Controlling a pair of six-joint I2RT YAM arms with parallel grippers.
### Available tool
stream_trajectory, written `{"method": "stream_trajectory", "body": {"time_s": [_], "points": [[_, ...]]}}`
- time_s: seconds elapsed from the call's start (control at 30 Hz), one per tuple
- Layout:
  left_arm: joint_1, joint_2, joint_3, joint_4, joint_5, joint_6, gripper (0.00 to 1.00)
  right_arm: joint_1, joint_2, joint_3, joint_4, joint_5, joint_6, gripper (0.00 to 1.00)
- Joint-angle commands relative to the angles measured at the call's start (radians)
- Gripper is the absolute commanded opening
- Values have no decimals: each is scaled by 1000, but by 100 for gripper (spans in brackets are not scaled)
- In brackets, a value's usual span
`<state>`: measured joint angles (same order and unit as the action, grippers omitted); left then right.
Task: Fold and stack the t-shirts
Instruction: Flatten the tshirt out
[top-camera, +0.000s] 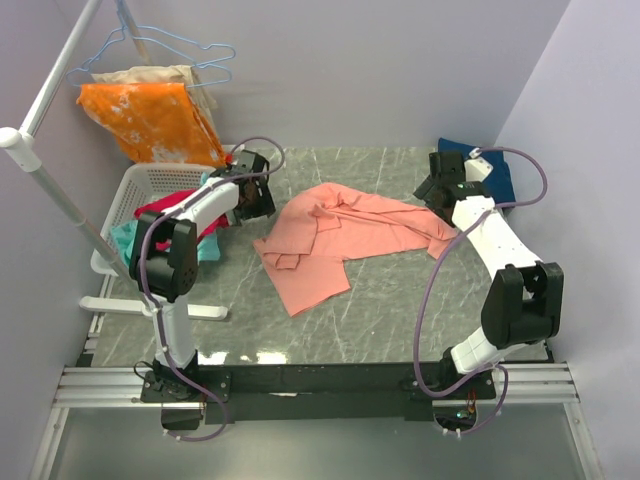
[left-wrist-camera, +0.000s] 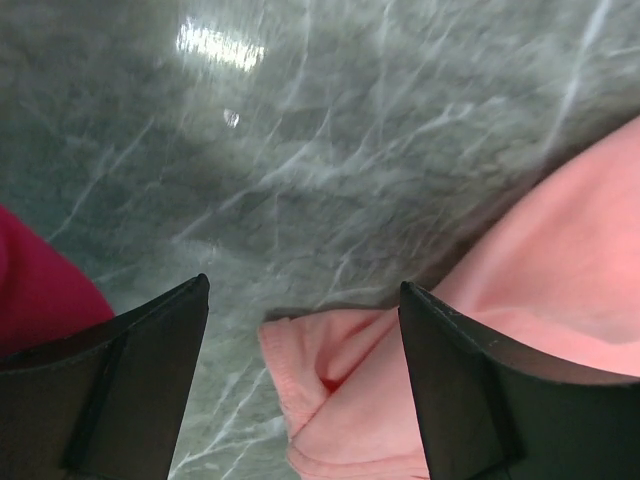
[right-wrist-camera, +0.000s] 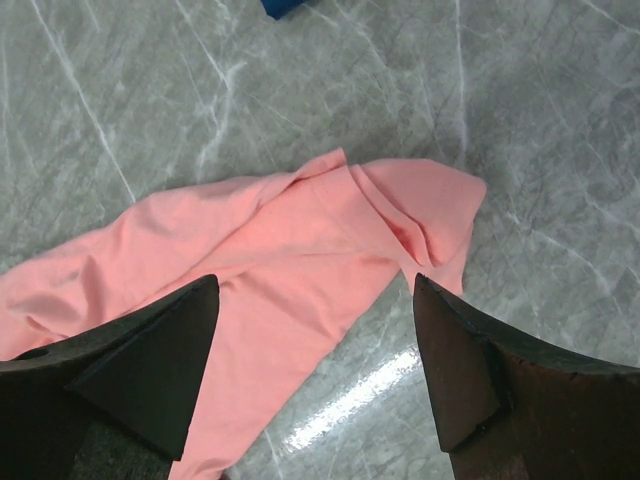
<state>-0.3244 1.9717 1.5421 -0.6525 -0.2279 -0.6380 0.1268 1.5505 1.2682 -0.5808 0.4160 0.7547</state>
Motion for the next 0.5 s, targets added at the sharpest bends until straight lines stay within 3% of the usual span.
{"method": "stream_trajectory", "body": {"time_s": [0.0,0.23,0.47], "points": [[25,-36,-39,-7,-5,-54,82,5,13,65,19,4,-18,84],[99,-34,-92,-53,-103,-109,83,4,22,79,16,0,-26,84],[166,-76,-134,-38,-107,-80,83,4,34,91,9,-2,-25,84]]}}
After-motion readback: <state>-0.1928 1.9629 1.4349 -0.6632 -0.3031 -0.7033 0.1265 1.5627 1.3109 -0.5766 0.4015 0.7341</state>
